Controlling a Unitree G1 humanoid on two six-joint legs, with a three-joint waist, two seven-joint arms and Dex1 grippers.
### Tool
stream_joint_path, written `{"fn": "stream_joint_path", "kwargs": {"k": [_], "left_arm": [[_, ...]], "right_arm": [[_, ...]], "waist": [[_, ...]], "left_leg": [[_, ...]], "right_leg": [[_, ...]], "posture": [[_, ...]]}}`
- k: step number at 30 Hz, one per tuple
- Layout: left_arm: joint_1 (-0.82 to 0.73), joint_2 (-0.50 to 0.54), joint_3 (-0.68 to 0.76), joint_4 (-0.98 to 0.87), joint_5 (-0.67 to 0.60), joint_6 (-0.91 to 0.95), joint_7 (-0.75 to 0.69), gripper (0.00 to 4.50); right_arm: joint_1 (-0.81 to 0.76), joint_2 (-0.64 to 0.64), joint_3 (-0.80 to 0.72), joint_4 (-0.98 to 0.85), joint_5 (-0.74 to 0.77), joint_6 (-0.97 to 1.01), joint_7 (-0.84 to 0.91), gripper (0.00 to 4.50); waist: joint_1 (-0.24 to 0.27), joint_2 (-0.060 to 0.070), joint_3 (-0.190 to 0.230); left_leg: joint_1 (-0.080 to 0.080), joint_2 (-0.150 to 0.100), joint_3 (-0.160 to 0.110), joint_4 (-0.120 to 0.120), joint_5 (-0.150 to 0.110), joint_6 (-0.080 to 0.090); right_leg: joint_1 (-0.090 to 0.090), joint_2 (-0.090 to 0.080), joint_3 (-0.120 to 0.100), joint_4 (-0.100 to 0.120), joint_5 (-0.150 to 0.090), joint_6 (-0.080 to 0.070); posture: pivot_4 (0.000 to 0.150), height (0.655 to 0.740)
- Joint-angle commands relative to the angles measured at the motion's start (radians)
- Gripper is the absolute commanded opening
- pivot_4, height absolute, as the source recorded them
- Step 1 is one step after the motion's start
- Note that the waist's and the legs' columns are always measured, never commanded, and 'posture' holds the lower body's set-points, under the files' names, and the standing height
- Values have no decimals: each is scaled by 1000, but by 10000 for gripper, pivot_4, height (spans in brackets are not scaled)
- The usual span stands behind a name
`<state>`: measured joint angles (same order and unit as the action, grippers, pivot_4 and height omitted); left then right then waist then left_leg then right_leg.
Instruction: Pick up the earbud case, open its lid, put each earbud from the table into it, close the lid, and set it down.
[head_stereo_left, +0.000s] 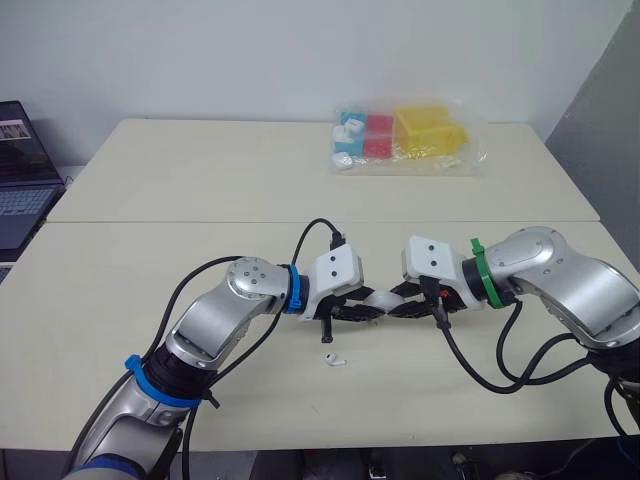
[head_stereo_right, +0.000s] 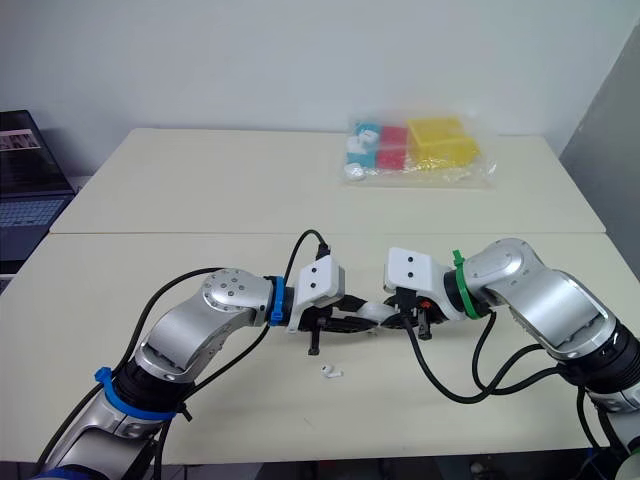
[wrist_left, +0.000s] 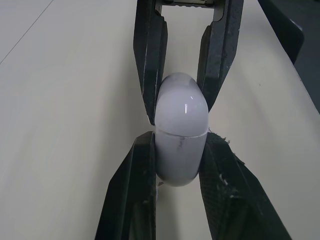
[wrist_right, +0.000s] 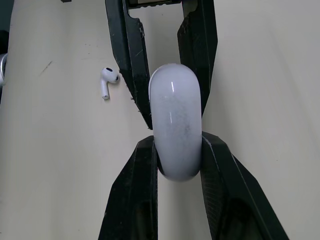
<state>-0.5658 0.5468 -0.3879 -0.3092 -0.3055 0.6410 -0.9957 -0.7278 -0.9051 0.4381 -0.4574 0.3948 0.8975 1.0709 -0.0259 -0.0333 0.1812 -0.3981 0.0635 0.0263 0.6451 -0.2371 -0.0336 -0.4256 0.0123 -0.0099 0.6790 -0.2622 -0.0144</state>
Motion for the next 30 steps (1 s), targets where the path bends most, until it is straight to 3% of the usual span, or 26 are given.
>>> {"fn": "stream_joint_path", "kwargs": {"k": [1, 6, 16, 19, 22, 25, 30], "left_arm": [[-6, -10, 4, -28, 4, 2, 14, 7859], [2, -10, 3, -32, 6, 3, 17, 7859], [65, 2, 43, 8, -4, -49, 0, 7855], [130, -11, 85, 37, -28, -138, -18, 7855], [201, -114, 181, 88, -86, -318, 1, 7855], [232, -181, 235, 127, -95, -396, 36, 7855], [252, -199, 217, 124, -62, -465, 41, 7855]], "right_arm": [[-19, 10, -48, -32, 4, -11, 5, 7441], [-8, -7, -53, -37, 8, -26, 36, 7441], [37, -104, -97, -7, -72, -160, 90, 42735], [86, -151, -173, 41, -97, -322, 123, 42864], [128, -112, -264, 79, -88, -476, 106, 42864], [152, -89, -313, 66, -57, -478, 111, 42864], [172, -13, -312, -28, -24, -432, 48, 42864]], "waist": [[0, 0, 0], [0, 0, 0], [0, 0, 0], [1, 0, 0], [1, 0, 0], [3, 0, 0], [0, 0, 0]], "left_leg": [[0, 0, 0, 0, 0, 0], [0, 0, 0, 0, 0, 0], [0, 0, 0, 0, 0, 0], [0, 0, 1, 0, 0, 0], [1, 0, 1, 0, 0, 0], [2, 0, 1, 1, 0, 0], [6, 0, 1, 0, 0, 0]], "right_leg": [[0, 0, 0, 0, 0, 0], [0, 0, 0, 0, 0, 0], [0, 0, 0, 1, 0, 0], [0, 0, 0, 0, 0, 0], [1, 0, 1, 0, 0, 0], [2, 0, 0, 1, 0, 0], [4, 0, 1, 2, 0, 0]], "posture": [[1500, 7400], [1500, 7400], [1500, 7400], [1500, 7400], [1500, 7400], [1500, 7400], [1500, 7400]]}}
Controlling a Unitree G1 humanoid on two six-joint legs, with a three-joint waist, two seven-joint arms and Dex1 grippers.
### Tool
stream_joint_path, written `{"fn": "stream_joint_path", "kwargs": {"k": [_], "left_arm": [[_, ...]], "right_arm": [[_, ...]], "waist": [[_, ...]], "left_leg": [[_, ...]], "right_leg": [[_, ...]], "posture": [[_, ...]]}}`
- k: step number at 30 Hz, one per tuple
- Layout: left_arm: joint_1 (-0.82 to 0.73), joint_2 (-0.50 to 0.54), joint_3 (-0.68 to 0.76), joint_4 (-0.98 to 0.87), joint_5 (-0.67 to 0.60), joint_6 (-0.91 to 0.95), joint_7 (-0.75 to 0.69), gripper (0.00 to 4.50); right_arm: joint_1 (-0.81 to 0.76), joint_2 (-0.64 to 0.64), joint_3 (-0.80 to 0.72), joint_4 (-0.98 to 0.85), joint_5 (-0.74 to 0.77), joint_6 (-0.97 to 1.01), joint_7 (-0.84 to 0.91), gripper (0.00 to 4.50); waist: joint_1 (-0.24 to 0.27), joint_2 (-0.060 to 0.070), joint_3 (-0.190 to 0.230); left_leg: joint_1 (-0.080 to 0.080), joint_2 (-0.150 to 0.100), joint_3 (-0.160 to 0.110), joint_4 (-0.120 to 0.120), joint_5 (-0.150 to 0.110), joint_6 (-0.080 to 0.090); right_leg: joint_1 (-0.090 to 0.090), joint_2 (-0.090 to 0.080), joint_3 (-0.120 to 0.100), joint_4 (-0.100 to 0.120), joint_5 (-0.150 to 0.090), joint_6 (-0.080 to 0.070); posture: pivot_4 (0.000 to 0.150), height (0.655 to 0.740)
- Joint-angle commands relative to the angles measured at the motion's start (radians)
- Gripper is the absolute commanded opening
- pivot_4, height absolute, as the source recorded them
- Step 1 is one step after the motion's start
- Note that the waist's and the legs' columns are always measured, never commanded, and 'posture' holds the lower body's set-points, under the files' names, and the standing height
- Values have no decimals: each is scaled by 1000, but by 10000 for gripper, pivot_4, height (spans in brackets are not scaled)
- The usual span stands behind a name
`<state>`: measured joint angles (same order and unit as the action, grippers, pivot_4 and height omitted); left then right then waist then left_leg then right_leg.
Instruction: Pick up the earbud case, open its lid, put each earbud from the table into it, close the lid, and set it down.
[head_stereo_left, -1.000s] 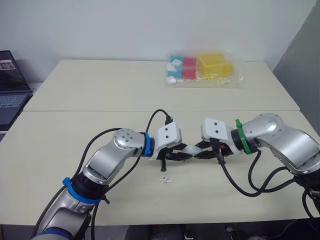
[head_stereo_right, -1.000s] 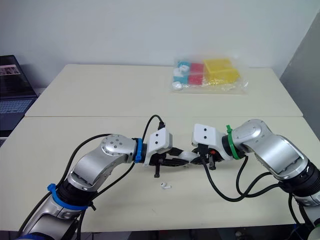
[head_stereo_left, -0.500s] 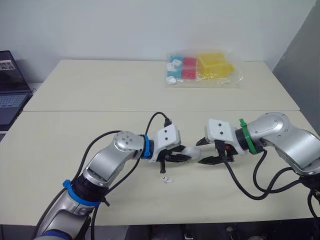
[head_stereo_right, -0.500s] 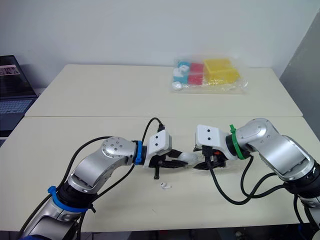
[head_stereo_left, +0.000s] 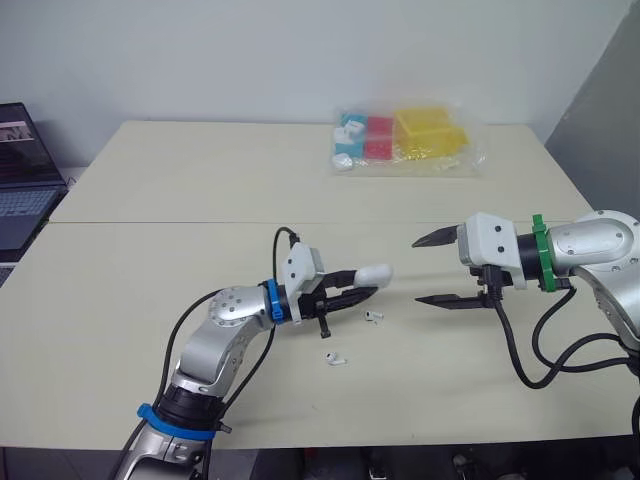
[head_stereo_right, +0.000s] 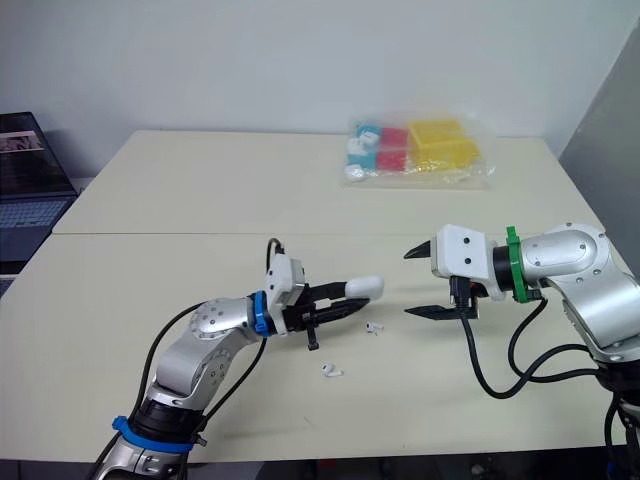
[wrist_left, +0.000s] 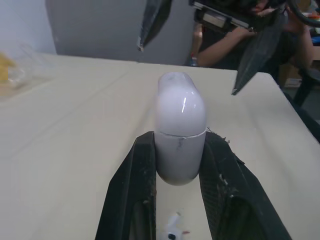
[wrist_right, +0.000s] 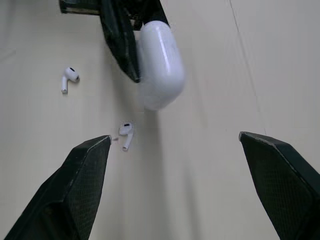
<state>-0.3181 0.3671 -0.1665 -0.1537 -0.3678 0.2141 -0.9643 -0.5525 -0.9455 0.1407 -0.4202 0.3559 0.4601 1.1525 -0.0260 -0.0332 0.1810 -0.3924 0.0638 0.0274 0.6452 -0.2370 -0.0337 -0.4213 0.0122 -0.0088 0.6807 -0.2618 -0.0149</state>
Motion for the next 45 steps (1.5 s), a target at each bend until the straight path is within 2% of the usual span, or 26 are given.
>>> {"fn": "stream_joint_path", "kwargs": {"k": [1, 7, 15, 28, 45], "left_arm": [[7, -25, -7, -45, -12, -29, 12, 7855], [9, -6, -34, -62, -7, -25, -19, 7855], [11, 1, -41, -68, 3, -35, -26, 7855], [16, 35, -62, -40, 50, -121, -67, 7855], [27, 41, -59, -30, 50, -129, -70, 7855]], "right_arm": [[-7, 47, -1, -68, -4, -2, -50, 42864], [-45, 113, 55, -51, -65, 11, -93, 42864], [-76, 140, 76, -15, -98, 18, -96, 42864], [-107, 143, 50, -26, -43, 107, -75, 42864], [-118, 129, 32, -26, -2, 143, -64, 42864]], "waist": [[0, 0, 0], [1, 0, 0], [1, 0, 0], [1, 0, 0], [1, 0, 0]], "left_leg": [[0, 0, 0, 0, 0, 0], [0, -1, 0, 1, 0, 0], [0, 0, 0, 0, 0, 0], [0, 0, 0, 0, 0, 0], [0, 0, 0, 0, 0, 0]], "right_leg": [[0, 0, 0, 0, 0, 0], [0, 0, 0, 0, 1, 1], [0, 0, 0, 0, 0, 1], [0, 0, 0, 0, 1, 1], [0, 0, 0, 0, 1, 1]], "posture": [[1500, 7400], [1500, 7400], [1500, 7400], [1500, 7400], [1500, 7400]]}}
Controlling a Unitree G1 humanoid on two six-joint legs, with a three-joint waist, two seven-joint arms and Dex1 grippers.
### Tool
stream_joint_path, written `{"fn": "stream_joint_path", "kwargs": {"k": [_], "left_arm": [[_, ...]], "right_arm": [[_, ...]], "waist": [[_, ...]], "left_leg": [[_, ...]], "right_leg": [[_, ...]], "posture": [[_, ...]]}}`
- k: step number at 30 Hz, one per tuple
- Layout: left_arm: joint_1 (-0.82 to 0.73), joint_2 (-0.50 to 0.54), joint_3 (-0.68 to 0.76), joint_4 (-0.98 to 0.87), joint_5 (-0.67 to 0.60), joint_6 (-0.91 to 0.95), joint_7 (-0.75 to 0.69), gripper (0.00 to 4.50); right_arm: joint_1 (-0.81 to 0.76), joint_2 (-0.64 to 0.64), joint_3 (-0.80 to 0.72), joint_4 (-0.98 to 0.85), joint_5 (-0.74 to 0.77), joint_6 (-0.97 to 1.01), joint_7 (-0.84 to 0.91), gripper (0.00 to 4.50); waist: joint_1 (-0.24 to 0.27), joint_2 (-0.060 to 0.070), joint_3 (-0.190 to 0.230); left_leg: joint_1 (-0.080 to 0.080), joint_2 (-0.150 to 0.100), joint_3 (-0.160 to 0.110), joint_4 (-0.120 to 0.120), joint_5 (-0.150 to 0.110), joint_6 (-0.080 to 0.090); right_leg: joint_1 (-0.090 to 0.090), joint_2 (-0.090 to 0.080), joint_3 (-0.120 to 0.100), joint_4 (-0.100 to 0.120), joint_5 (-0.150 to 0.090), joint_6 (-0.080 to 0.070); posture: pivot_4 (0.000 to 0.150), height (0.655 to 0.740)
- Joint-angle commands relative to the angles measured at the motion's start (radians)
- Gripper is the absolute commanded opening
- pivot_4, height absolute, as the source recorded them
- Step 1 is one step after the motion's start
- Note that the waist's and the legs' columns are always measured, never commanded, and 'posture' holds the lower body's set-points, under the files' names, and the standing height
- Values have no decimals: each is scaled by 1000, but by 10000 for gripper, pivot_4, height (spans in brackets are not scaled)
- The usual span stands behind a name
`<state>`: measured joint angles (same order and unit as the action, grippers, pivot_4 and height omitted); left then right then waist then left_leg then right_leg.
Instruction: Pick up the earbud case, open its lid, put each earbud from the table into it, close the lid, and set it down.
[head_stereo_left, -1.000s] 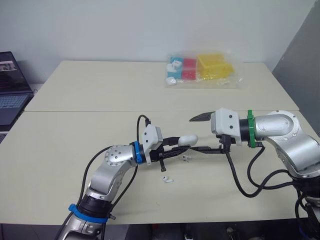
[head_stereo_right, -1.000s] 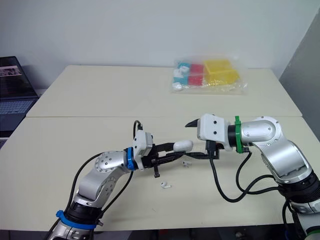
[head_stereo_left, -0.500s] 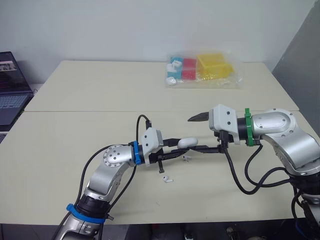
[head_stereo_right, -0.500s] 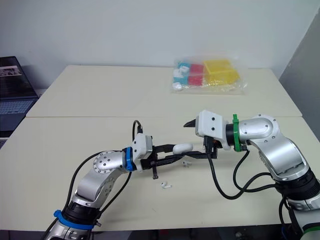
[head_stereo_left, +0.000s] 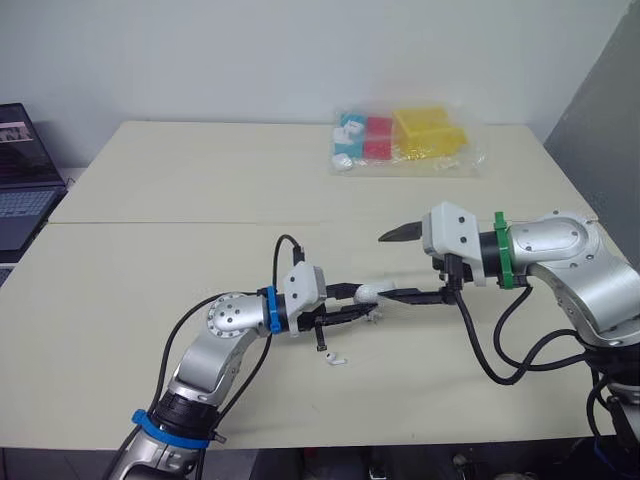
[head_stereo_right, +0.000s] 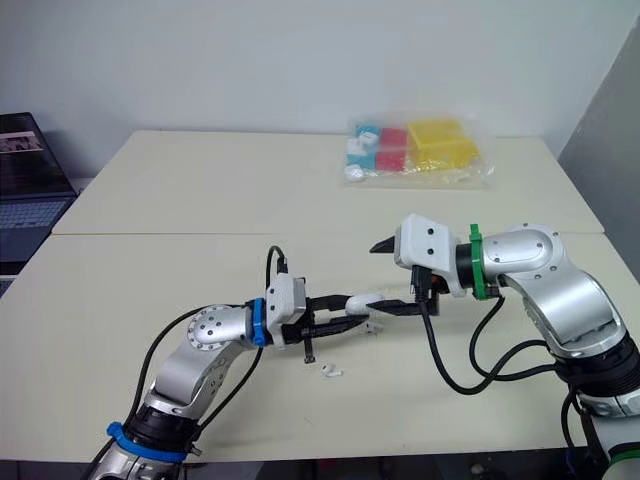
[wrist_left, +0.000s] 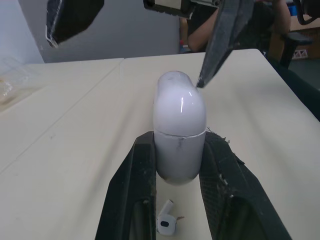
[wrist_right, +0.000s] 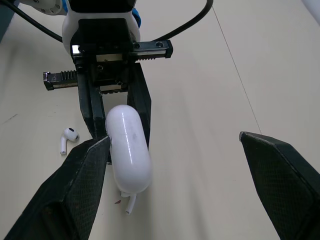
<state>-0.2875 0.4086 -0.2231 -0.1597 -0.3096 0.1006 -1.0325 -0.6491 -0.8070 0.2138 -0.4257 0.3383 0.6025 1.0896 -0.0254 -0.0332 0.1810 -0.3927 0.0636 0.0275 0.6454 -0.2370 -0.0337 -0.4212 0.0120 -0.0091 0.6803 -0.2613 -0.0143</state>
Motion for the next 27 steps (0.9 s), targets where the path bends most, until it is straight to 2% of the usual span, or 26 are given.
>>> {"fn": "stream_joint_path", "kwargs": {"k": [1, 10, 17, 27], "left_arm": [[-4, -2, -1, -24, -8, -15, 0, 7855], [-12, -16, 9, -19, -22, 8, 19, 7855], [-13, -19, -1, -28, -22, 10, 14, 7855], [-3, -13, -5, -32, -12, 5, 12, 7855]], "right_arm": [[-20, -11, -43, -21, 18, 2, 0, 42864], [14, -68, -41, -77, 92, 49, 74, 42864], [4, -23, 36, 0, -75, -59, -14, 42864], [-18, 21, 38, 27, -108, -75, -26, 42864]], "waist": [[0, 0, 0], [0, 0, 0], [-1, 0, 0], [-1, 0, 0]], "left_leg": [[0, 0, 0, 0, 0, 0], [0, 0, 0, 0, 0, 0], [0, 0, 0, 0, 0, 0], [0, 0, 0, 0, 0, 0]], "right_leg": [[0, 0, 0, 0, 0, 0], [0, 0, 0, 0, 0, 0], [0, 0, 0, 0, 0, 0], [0, 0, 0, 0, 0, 0]], "posture": [[1500, 7400], [1500, 7400], [1500, 7400], [1500, 7400]]}}
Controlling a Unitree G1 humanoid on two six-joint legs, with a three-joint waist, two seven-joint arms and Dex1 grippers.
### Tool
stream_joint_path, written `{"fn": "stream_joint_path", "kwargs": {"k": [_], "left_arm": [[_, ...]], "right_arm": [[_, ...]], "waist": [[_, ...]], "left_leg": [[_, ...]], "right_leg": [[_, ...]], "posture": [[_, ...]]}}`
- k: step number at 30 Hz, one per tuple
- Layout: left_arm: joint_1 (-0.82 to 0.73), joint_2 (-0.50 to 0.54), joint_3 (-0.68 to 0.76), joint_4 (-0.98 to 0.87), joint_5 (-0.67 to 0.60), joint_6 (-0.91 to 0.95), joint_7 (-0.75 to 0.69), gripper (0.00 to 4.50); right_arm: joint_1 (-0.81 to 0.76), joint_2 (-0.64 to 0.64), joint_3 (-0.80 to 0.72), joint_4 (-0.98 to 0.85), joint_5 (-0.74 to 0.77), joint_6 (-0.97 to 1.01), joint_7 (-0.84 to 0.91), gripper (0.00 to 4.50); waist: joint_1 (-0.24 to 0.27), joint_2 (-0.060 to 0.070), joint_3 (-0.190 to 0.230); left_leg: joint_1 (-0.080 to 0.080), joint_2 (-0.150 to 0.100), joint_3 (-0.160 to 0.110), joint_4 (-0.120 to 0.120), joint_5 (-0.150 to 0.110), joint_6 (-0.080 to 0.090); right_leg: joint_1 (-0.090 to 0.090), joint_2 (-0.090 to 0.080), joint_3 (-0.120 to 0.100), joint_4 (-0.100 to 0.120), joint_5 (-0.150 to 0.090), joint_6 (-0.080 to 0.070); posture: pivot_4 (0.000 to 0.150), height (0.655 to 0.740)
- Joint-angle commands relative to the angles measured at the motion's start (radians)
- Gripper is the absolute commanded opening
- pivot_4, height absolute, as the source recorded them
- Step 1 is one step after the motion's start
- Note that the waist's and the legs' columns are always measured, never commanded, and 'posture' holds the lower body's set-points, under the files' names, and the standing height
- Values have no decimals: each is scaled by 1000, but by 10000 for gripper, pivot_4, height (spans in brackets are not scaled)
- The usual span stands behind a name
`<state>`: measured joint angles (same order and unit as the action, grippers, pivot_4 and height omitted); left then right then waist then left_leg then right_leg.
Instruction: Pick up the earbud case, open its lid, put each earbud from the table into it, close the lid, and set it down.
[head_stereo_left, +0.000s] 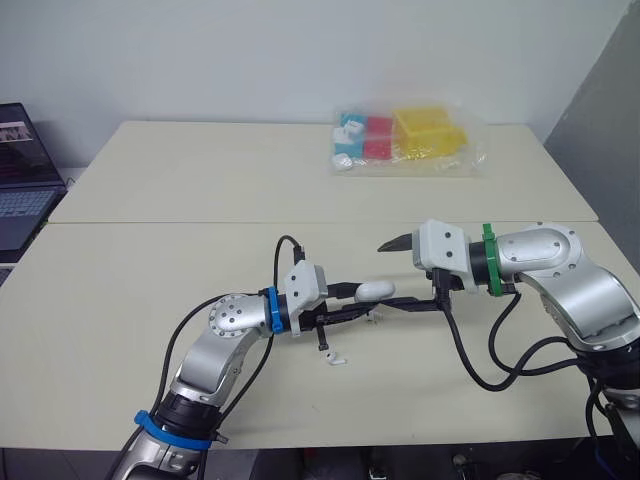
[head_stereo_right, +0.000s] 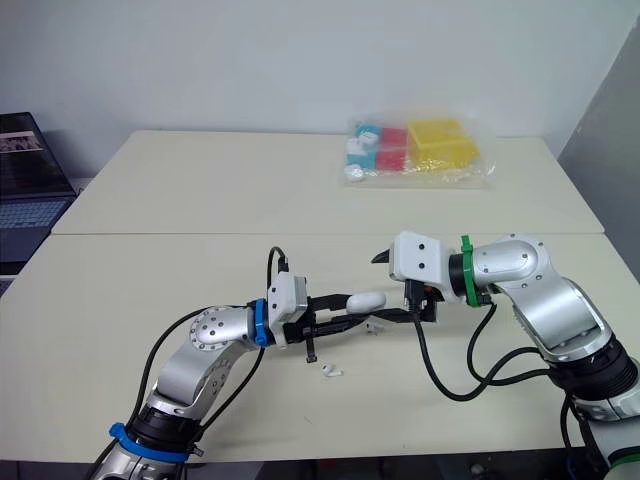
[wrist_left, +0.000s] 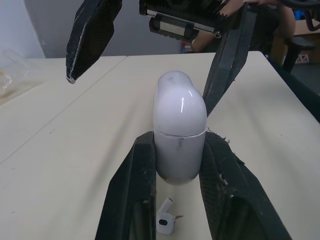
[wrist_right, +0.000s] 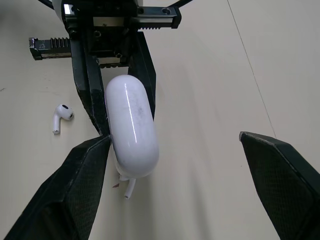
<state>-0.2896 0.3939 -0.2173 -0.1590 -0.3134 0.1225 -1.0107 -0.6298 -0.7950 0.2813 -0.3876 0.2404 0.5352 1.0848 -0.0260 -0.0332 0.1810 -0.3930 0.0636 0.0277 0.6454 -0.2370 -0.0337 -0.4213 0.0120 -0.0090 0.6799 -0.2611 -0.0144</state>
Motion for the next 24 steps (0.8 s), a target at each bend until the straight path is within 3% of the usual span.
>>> {"fn": "stream_joint_path", "kwargs": {"k": [1, 18, 24], "left_arm": [[0, 3, -11, -30, -5, -20, -12, 7855], [-3, 8, -20, 12, 37, -88, -21, 7855], [3, -9, 45, 25, -13, 1, 49, 7855]], "right_arm": [[-43, 14, -37, -13, 0, 6, -22, 42864], [-65, -9, -99, -52, 105, 136, 3, 42864], [-53, -50, -185, -93, 235, 220, 46, 42864]], "waist": [[0, 0, 0], [0, 0, 0], [1, 0, 0]], "left_leg": [[0, 0, 0, 0, 0, 0], [0, 0, 0, 0, 0, 0], [-1, 0, 0, 0, 0, 0]], "right_leg": [[0, 0, 0, 0, 0, 0], [0, 0, 0, 0, 0, 0], [0, 0, 0, 0, 0, 0]], "posture": [[1500, 7400], [1500, 7400], [1500, 7400]]}}
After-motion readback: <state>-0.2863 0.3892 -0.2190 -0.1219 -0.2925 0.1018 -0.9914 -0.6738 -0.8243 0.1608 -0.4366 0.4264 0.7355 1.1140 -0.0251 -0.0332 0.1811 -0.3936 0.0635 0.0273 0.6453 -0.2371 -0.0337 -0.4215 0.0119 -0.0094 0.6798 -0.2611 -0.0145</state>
